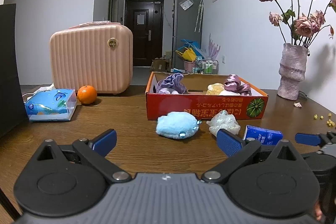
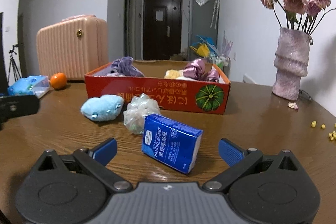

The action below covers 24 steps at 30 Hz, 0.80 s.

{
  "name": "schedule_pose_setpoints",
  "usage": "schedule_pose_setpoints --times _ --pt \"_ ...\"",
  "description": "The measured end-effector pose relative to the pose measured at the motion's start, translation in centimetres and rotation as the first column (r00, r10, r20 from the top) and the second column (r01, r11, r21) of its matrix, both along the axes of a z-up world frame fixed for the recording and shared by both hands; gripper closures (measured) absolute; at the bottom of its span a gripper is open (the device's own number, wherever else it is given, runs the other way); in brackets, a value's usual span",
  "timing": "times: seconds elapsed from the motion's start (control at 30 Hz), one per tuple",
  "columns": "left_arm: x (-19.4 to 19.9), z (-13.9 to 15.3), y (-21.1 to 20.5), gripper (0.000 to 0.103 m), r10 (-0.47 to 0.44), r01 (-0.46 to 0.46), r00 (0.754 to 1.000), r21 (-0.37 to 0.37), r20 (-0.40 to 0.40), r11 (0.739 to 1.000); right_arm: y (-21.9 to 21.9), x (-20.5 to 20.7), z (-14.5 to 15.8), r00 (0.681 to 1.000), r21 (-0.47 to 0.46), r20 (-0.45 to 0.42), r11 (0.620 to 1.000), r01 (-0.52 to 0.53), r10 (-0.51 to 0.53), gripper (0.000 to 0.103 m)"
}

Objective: Organize soft objects
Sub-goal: 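Lower the right gripper onto the blue tissue pack and close it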

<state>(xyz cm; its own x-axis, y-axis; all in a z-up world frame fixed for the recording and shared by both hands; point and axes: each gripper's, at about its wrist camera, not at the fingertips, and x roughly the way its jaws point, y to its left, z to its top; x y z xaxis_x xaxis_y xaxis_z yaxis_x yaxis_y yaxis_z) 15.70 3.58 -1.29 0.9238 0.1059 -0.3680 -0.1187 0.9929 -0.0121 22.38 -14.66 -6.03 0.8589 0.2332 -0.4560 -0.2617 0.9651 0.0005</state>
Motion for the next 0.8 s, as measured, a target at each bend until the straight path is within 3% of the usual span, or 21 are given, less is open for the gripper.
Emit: schedule_pose_setpoints --times 0.5,0.8 --pt "0.4 0.1 1.9 0.000 0.021 -0.021 1.000 -0.011 -0.003 1.000 2.6 5.1 -1.1 0.986 -0.016 -0.101 0.991 0.129 -0.130 0.002" --pt "0.6 -0.1 2.8 0.000 0.040 -0.041 0.999 -0.019 -0.015 0.999 3.2 6.6 -1.6 0.977 -0.018 -0.149 0.988 0.152 -0.153 0.017"
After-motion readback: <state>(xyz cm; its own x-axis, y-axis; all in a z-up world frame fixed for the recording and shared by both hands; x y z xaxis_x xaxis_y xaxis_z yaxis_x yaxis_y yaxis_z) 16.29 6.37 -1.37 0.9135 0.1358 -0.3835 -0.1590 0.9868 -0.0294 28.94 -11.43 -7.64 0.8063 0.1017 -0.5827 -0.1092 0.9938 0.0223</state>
